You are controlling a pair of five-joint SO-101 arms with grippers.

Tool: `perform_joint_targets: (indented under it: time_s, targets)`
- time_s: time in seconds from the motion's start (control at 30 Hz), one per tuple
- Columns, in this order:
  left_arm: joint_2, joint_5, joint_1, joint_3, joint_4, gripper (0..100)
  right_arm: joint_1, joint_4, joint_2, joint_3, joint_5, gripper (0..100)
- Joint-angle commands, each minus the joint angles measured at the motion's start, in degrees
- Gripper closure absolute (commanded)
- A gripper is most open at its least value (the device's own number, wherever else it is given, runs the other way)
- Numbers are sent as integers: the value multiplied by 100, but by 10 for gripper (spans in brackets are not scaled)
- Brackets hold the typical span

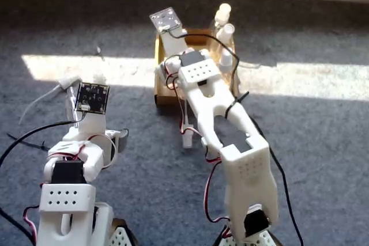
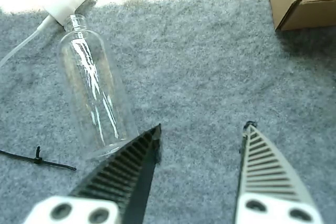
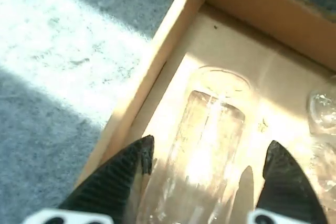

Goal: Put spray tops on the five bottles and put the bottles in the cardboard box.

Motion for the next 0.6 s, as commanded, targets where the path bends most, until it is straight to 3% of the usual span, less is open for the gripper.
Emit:
perform_joint_targets:
  time_s: [0.0, 0.1, 0.57]
  targets:
    - [-57, -44, 75, -40, -88, 765, 57, 40, -75, -268, -35, 856]
    - [-57, -44, 75, -40, -88, 765, 75, 40, -75, -251, -26, 998]
    - [-57, -44, 75, -40, -88, 765, 66, 1244, -145, -699, -44, 954]
